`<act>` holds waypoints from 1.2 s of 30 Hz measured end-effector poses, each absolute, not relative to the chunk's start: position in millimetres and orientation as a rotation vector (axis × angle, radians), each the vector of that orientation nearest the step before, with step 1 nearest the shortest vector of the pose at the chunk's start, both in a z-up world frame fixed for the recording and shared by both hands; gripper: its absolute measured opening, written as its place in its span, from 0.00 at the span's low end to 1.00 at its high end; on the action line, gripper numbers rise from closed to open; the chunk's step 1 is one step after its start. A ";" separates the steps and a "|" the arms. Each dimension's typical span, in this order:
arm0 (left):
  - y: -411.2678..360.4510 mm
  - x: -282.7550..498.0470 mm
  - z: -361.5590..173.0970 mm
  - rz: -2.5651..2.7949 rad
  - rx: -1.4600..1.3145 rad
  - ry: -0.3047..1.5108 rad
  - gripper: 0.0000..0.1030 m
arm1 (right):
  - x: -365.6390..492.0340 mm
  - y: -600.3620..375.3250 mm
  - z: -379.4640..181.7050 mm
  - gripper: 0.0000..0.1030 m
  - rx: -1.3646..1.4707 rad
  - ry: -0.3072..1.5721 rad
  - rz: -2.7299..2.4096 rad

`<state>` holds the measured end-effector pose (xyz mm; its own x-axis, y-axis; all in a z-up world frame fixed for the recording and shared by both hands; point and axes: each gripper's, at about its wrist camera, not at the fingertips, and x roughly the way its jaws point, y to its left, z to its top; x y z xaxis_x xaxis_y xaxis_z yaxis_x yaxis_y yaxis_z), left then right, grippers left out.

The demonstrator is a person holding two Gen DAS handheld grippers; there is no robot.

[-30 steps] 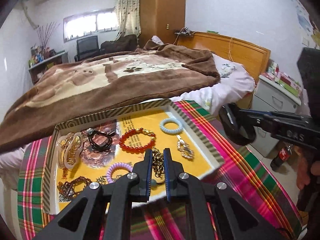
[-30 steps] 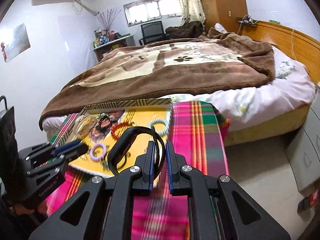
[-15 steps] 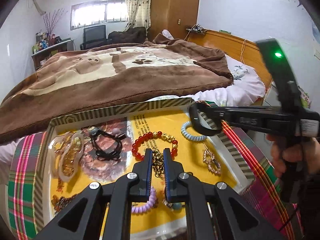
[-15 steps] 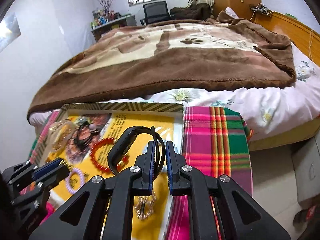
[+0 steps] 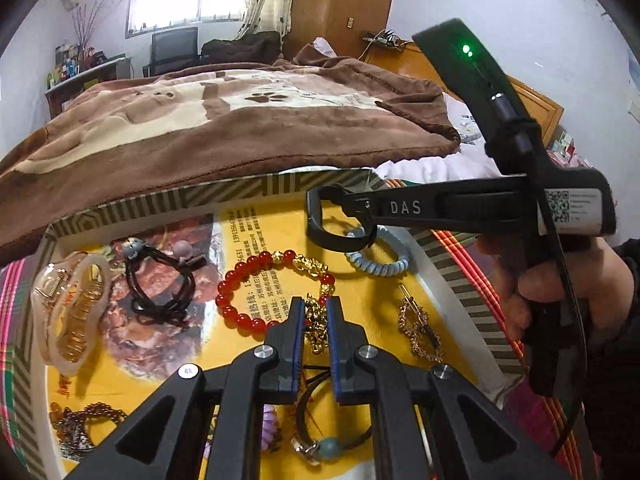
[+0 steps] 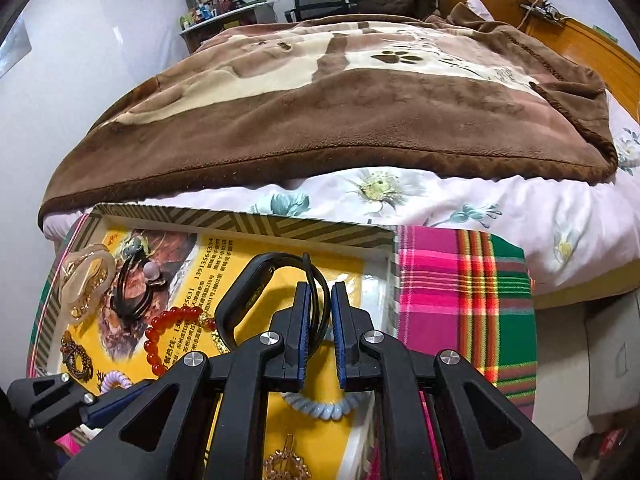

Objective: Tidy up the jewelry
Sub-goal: 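Carry the black band and gold chain over the tray with both grippers, then open the right gripper to drop the black band while the left releases the gold chain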

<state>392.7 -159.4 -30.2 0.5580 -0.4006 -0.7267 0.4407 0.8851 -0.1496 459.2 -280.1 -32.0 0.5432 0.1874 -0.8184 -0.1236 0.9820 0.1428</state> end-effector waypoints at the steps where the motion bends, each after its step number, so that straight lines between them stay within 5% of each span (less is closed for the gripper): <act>1: -159.5 393.2 -31.3 -0.494 0.049 0.846 0.10 | 459.2 -279.1 -32.3 0.10 0.069 0.978 0.191; 9: -164.3 392.3 -35.1 -0.469 0.078 0.852 0.11 | 464.7 -275.6 -36.1 0.12 0.059 1.000 0.183; 12: -164.9 391.2 -34.2 -0.458 0.075 0.854 0.30 | 465.2 -275.6 -35.9 0.13 0.072 0.999 0.196; 14: -163.2 389.3 -32.1 -0.452 0.070 0.840 0.53 | 463.4 -275.9 -33.9 0.16 0.075 0.994 0.194; 26: -141.5 354.4 -4.8 -0.404 0.053 0.808 0.63 | 414.0 -287.0 6.5 0.23 0.161 0.870 0.200; 30: -126.5 328.2 8.8 -0.360 0.044 0.780 0.75 | 375.8 -285.1 23.8 0.41 0.171 0.809 0.215; 36: -102.0 288.9 19.4 -0.291 0.022 0.769 0.81 | 315.4 -274.5 34.4 0.43 0.165 0.741 0.198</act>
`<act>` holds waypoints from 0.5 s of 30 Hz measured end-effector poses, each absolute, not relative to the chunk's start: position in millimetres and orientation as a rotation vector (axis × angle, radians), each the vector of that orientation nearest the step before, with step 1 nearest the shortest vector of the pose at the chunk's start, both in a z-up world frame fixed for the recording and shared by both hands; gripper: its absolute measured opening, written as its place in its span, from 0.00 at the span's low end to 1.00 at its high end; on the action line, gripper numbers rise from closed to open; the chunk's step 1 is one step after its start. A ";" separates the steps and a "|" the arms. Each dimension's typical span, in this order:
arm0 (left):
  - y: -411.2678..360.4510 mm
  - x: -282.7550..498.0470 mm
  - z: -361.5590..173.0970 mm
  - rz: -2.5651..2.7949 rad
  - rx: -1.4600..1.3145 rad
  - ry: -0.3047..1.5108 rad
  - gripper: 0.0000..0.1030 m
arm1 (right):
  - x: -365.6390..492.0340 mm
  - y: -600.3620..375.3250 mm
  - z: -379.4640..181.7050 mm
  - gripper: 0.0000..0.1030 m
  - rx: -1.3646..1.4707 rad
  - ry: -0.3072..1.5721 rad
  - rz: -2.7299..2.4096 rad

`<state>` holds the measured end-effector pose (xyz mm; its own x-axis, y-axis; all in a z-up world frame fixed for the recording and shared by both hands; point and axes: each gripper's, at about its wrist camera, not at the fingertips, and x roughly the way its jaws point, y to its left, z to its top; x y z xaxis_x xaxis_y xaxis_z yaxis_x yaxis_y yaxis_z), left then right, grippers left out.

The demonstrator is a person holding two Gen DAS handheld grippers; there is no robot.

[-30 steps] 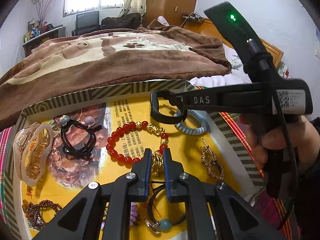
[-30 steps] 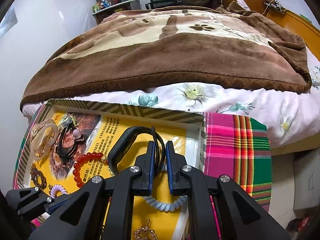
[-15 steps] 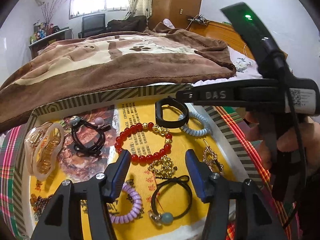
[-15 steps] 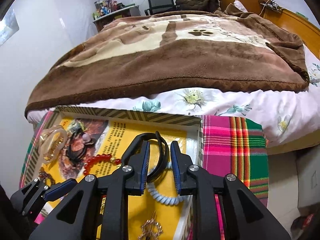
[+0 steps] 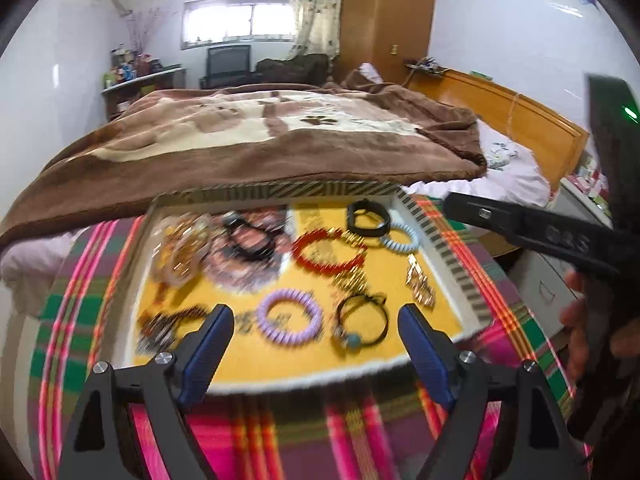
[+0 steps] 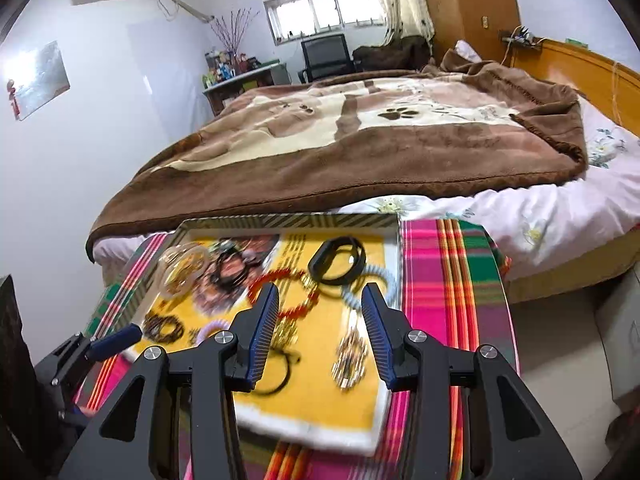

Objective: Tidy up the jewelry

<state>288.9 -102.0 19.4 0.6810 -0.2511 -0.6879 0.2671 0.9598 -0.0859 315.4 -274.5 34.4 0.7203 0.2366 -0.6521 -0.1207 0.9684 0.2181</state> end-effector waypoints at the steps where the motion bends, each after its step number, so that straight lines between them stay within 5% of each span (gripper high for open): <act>1: -97.4 282.3 20.4 -0.275 0.020 0.768 0.81 | 304.2 -272.0 34.2 0.43 0.159 0.732 0.186; 15: -60.3 224.6 24.4 -0.082 0.041 0.760 0.82 | 205.6 -241.1 19.2 0.43 0.079 0.712 0.087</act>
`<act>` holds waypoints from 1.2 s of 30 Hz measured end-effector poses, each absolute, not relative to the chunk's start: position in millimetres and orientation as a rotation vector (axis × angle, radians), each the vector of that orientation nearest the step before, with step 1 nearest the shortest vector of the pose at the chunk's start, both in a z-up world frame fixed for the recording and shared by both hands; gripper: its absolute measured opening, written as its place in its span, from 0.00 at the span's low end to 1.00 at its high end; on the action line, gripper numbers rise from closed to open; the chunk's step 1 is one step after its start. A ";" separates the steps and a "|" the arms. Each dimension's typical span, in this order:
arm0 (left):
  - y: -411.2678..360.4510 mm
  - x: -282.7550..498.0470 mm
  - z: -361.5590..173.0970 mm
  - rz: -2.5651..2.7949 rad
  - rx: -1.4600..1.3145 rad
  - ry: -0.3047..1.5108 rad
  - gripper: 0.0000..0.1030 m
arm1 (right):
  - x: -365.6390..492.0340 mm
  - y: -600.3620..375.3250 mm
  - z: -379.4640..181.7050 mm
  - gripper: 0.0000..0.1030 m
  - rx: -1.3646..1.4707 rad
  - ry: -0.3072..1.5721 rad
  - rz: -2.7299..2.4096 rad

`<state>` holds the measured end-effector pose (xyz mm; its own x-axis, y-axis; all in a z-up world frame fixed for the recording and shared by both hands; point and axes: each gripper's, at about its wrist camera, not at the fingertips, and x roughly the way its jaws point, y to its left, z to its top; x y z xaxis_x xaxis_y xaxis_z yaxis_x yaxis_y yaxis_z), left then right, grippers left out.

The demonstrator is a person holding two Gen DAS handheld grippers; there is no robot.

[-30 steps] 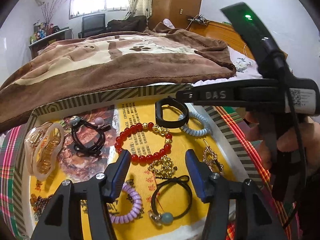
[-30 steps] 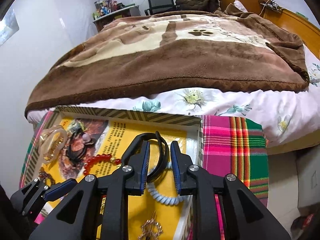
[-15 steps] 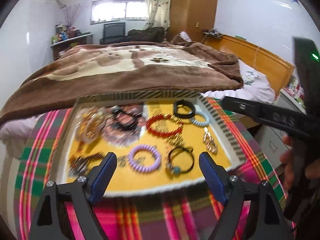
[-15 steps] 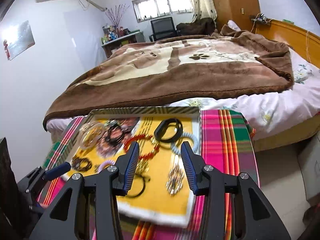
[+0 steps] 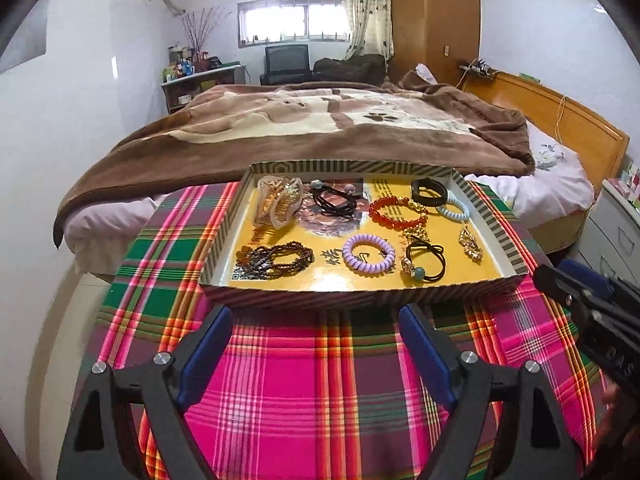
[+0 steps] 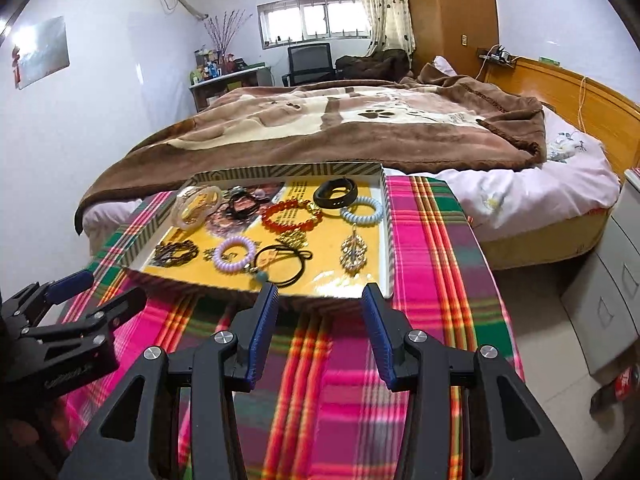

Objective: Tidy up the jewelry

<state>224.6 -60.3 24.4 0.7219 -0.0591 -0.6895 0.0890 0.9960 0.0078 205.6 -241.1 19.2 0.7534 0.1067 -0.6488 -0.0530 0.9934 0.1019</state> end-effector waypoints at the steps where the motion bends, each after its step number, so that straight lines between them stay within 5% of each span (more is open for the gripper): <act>1: -59.1 222.4 24.6 -0.087 0.036 0.758 0.82 | 201.8 -237.9 20.0 0.43 0.068 0.708 0.086; 36: -60.0 219.3 18.7 -0.088 0.031 0.779 0.83 | 188.7 -227.6 16.2 0.43 0.058 0.718 0.082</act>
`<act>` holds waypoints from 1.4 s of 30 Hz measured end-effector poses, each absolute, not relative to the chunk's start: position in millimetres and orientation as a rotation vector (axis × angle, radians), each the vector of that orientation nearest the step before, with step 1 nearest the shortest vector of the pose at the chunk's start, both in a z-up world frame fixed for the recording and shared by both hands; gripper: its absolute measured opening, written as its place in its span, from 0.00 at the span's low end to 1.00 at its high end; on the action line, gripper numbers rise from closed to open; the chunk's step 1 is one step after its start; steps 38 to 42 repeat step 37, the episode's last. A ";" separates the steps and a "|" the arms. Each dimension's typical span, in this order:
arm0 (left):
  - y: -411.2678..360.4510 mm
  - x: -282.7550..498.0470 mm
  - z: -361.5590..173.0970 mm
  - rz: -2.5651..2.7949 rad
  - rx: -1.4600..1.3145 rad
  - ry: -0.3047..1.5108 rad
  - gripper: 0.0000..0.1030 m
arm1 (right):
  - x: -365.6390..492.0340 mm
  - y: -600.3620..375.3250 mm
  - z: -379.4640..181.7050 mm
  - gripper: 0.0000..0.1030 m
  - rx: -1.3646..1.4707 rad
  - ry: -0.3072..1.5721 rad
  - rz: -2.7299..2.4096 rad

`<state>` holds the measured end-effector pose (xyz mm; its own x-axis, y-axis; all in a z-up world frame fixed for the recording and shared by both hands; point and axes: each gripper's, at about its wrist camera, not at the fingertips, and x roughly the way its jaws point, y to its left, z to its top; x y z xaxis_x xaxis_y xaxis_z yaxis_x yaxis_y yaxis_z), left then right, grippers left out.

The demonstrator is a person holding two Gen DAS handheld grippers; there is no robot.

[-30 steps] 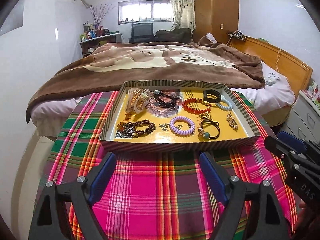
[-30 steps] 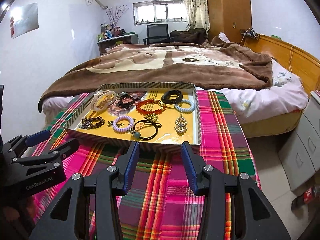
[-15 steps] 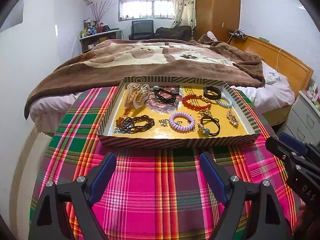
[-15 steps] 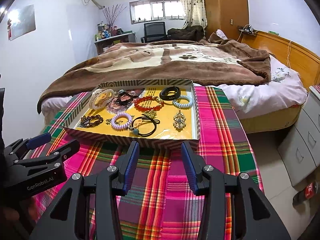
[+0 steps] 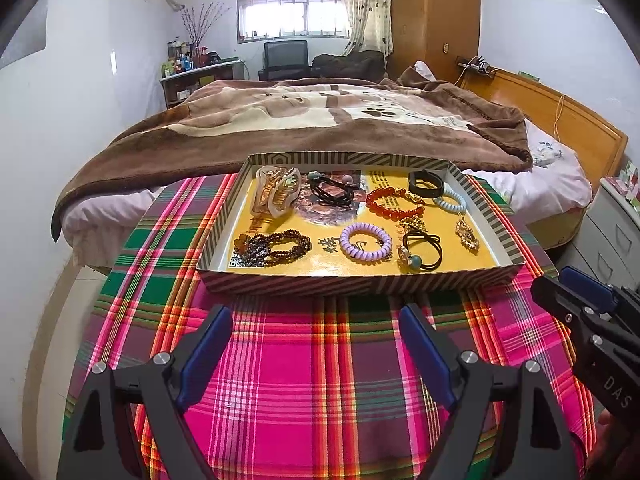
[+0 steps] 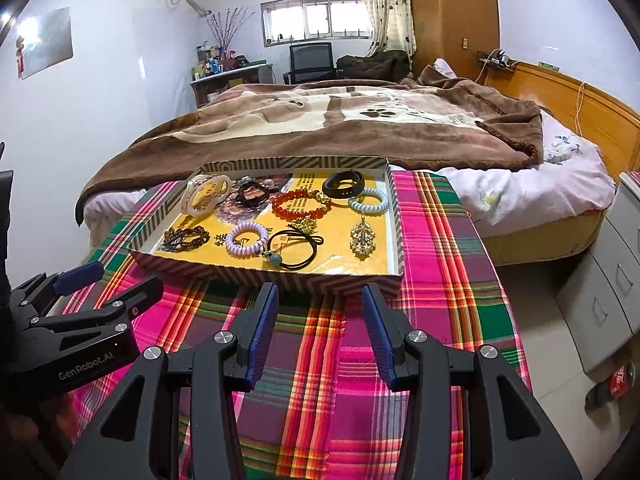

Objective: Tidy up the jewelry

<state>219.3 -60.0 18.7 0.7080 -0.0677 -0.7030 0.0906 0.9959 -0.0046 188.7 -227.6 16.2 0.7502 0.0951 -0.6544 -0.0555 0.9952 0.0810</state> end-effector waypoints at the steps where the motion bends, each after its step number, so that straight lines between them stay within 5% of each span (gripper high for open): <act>1: -60.3 219.7 18.1 -0.089 0.031 0.780 0.83 | 188.9 -227.5 16.2 0.43 0.058 0.718 0.083; 42: -59.6 222.7 13.2 -0.079 0.018 0.788 0.83 | 188.5 -227.2 11.4 0.43 0.063 0.728 0.084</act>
